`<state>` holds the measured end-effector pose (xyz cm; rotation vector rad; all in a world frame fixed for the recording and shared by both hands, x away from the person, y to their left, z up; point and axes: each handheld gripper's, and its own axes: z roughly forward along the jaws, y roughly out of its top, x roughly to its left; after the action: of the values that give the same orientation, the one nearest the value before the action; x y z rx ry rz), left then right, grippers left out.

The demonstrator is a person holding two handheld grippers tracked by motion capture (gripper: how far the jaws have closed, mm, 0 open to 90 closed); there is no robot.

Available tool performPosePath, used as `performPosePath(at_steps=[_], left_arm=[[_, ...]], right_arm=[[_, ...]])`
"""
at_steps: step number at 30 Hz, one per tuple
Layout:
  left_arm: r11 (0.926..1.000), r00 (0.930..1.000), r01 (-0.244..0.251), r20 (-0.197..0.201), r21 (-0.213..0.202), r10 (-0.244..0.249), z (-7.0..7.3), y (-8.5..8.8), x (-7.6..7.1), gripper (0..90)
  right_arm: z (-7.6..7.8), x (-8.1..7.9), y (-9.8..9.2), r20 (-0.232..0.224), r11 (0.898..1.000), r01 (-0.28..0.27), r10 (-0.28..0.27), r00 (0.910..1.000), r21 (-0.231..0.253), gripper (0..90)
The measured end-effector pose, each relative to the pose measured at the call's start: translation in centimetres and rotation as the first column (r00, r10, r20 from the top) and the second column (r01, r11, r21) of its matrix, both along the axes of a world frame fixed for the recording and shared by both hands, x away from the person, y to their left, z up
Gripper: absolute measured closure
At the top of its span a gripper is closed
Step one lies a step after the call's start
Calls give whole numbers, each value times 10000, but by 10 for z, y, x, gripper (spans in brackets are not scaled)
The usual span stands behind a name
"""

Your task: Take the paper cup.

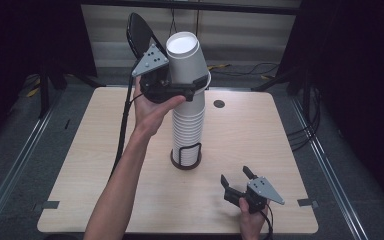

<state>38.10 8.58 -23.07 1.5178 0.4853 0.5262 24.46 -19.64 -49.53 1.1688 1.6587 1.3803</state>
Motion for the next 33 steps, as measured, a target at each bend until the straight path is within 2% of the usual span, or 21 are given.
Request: performPosePath(at_steps=[4,9,12,15,17,19,23,24,27,32,33], left_arm=[[9999,9999,60,141,-152,-58,3,1,-1,142],[9997,9997,190,159,-148,-188,8,2,-3,143],[9999,9996,27,279,-160,-23,11,5,-6,143],[9997,9995,-182,252,-184,187,12,8,-7,144],[9991,9996,-252,126,-346,256,13,10,-8,144],[9990,9992,-300,261,-338,308,15,15,-10,145],[9987,9993,-285,234,-430,295,18,24,-11,144],[9983,9996,-177,207,-558,189,19,28,-12,144],[9986,9995,-197,217,-494,207,20,32,-13,144],[9989,9998,-122,131,-450,128,17,44,-13,143],[9987,9999,-128,7,-494,128,15,49,-13,143]], right_arm=[[0,0,0,-37,10000,-17,17,10000,-20,158],[0,1,0,-88,10000,-44,44,10000,-70,160],[0,0,1,-95,9999,-61,60,9999,-103,161],[0,0,1,-57,9999,-47,46,10000,-110,162],[0,0,1,-60,9999,-49,48,10000,-111,162],[0,0,1,-58,9999,-55,54,10000,-118,163],[0,0,1,-61,9999,-64,63,10000,-121,164],[0,0,1,-73,9999,-78,78,9999,-131,164],[0,0,1,-69,9999,-84,83,9999,-135,164],[0,0,1,-87,9998,-72,70,9999,-171,165],[0,0,2,-85,9998,-69,67,9999,-178,165]])
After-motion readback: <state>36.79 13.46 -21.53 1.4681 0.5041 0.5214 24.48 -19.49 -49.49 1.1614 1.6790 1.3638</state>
